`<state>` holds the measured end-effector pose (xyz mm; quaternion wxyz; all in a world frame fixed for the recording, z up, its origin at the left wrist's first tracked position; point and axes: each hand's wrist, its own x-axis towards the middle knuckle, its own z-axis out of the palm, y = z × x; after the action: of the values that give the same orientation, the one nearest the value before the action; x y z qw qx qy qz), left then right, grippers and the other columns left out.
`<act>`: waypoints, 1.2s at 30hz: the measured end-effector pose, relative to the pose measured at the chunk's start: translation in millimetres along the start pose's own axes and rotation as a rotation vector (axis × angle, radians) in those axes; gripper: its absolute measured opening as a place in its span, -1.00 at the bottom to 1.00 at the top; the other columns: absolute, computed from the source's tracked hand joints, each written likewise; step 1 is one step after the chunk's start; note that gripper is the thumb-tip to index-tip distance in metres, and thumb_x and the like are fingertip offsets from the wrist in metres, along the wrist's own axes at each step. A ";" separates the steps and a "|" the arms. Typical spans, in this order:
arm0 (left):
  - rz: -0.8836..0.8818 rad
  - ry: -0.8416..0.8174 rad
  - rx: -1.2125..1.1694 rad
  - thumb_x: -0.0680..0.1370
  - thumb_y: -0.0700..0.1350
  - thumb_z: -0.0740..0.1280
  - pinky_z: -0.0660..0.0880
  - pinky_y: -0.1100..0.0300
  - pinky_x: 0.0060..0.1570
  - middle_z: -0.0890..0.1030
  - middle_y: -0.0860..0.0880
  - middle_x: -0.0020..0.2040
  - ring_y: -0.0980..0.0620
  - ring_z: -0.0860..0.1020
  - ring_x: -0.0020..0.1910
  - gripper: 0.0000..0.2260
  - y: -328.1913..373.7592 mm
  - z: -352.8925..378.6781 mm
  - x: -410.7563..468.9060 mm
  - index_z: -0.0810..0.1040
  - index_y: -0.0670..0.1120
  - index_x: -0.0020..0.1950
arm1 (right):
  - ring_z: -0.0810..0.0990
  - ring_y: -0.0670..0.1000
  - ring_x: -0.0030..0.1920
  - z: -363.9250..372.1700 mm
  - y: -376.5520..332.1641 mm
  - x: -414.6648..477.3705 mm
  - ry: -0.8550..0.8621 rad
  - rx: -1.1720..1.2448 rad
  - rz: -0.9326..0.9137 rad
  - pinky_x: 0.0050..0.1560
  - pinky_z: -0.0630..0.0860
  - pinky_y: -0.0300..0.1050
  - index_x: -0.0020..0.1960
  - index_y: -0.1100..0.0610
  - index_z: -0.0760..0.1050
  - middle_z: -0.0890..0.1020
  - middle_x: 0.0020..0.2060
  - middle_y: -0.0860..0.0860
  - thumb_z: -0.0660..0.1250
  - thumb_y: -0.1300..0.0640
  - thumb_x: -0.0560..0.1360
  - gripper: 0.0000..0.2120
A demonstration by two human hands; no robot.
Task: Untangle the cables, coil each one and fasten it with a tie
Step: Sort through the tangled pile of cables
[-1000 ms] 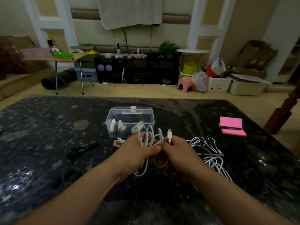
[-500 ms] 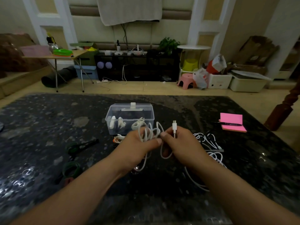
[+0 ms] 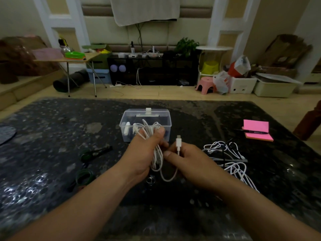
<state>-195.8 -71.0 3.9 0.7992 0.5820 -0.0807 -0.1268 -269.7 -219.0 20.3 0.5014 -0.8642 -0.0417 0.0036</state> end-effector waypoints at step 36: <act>0.361 -0.400 1.198 0.65 -0.14 0.15 0.47 -0.04 0.40 0.58 -0.16 0.37 -0.12 0.54 0.35 -0.61 -14.4 -40.5 -31.4 0.51 -0.18 0.45 | 0.56 -0.28 0.15 41.3 -7.0 23.1 0.145 -0.207 -0.038 0.18 0.52 -0.14 0.28 -0.24 0.54 0.60 0.17 -0.22 0.20 -0.59 0.39 -0.37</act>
<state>-216.2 -29.0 -21.7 0.3149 0.8688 -0.3810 -0.0296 -249.2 -178.0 6.7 0.4114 -0.9083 -0.0216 -0.0727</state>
